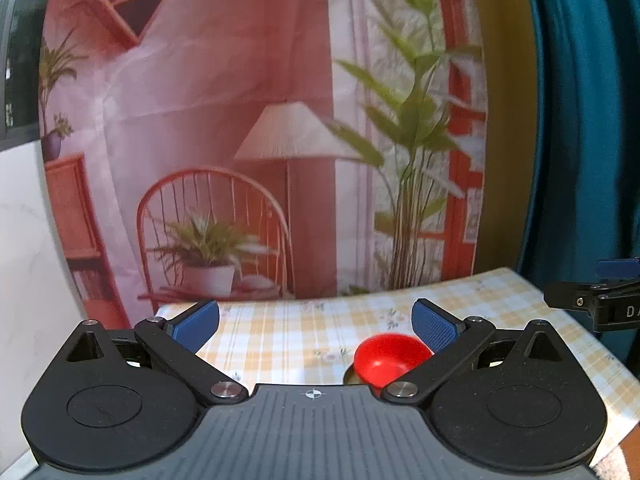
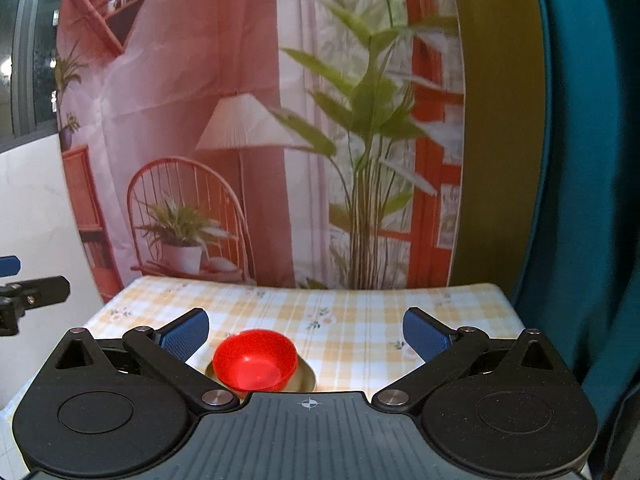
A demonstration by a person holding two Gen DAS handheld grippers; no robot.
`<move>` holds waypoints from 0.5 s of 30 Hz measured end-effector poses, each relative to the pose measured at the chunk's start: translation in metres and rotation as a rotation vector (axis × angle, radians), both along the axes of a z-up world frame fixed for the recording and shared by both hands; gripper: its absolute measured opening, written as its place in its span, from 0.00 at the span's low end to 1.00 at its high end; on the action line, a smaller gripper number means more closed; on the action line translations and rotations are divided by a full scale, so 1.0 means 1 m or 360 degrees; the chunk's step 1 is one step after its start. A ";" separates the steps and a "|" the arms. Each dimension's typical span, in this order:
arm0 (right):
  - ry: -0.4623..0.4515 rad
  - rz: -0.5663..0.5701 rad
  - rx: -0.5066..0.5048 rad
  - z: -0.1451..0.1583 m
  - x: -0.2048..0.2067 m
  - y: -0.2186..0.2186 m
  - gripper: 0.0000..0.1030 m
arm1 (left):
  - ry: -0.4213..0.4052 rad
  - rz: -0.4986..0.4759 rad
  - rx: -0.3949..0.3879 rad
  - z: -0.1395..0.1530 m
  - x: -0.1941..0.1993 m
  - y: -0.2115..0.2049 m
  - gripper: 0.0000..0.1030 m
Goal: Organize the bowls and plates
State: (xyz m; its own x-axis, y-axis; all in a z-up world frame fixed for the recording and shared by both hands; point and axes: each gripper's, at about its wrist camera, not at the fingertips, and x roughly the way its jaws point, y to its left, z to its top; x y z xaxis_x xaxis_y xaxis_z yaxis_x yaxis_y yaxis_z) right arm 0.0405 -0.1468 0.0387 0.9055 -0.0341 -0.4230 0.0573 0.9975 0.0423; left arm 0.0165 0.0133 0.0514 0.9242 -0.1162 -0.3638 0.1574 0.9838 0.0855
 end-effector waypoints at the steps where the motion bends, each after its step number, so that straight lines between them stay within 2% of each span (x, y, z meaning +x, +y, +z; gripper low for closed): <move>1: -0.0010 0.0000 -0.0002 0.003 -0.002 0.000 1.00 | -0.0012 0.0001 0.0000 0.004 -0.003 0.001 1.00; 8: -0.0053 0.0002 0.0009 0.015 -0.011 -0.001 1.00 | -0.0014 0.0043 -0.0073 0.015 -0.010 0.011 1.00; 15: -0.0053 0.0016 -0.0008 0.017 -0.012 0.005 1.00 | -0.0018 0.0084 -0.0047 0.015 -0.011 0.010 1.00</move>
